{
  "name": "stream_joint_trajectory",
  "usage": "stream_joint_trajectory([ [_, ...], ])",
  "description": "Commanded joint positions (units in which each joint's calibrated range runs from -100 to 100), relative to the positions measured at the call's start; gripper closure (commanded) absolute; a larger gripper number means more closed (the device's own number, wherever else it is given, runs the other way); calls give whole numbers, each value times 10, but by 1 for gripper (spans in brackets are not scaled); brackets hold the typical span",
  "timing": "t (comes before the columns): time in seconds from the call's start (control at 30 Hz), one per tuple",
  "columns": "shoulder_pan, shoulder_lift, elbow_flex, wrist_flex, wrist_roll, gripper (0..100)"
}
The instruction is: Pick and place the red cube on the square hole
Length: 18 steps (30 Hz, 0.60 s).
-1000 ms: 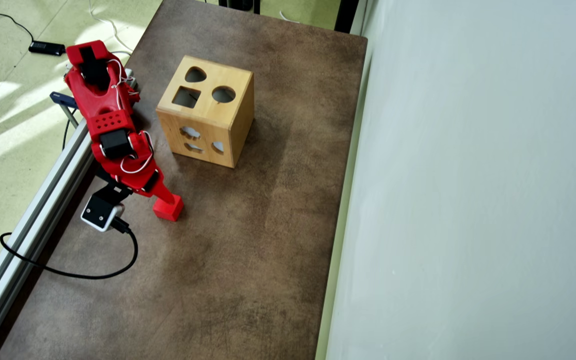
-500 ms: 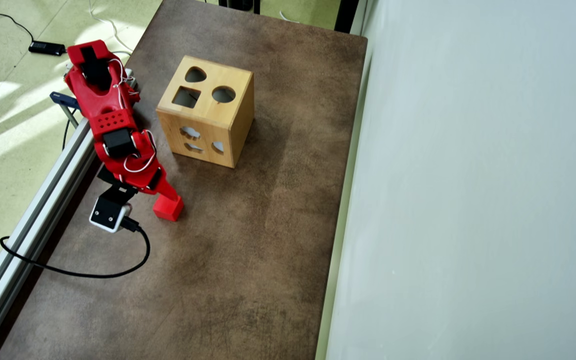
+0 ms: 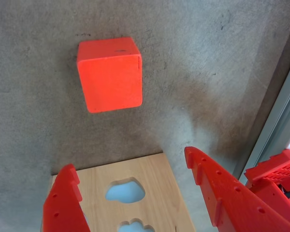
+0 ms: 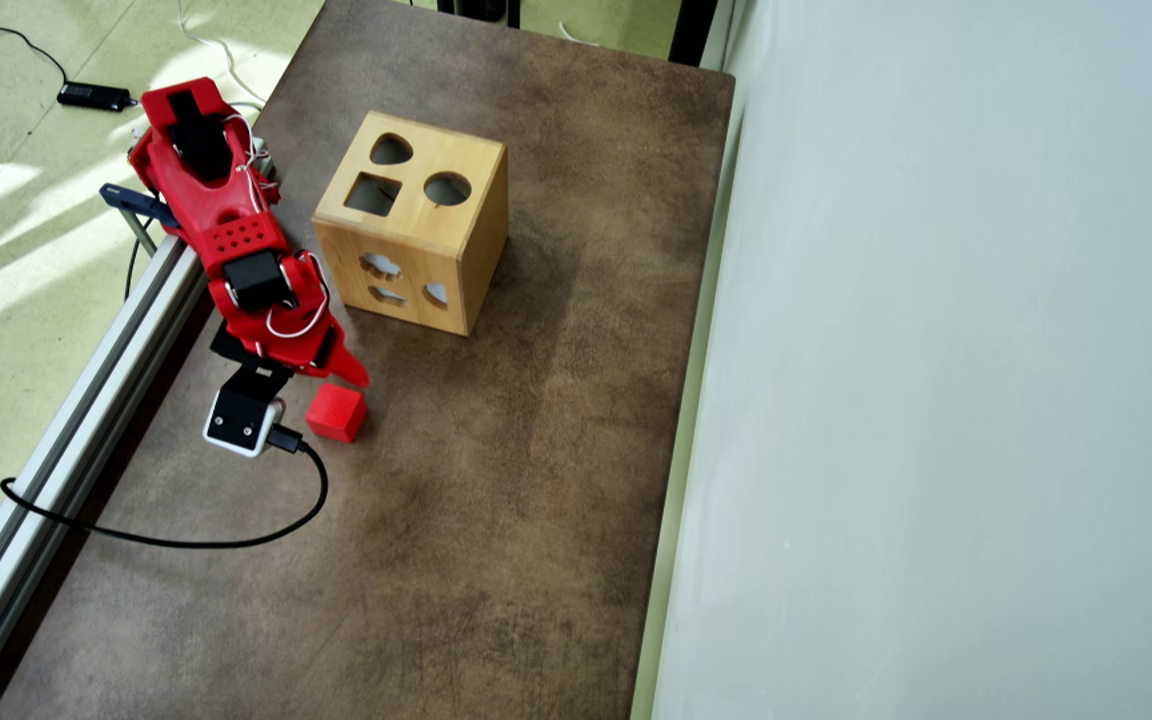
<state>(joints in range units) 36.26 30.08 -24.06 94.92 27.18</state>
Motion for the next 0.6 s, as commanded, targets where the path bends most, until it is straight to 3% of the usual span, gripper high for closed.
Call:
stream_joint_trajectory([
  [0.0,-4,-10,-18,-1,1,66],
  [0.57,3,34,-21,-60,2,65],
])
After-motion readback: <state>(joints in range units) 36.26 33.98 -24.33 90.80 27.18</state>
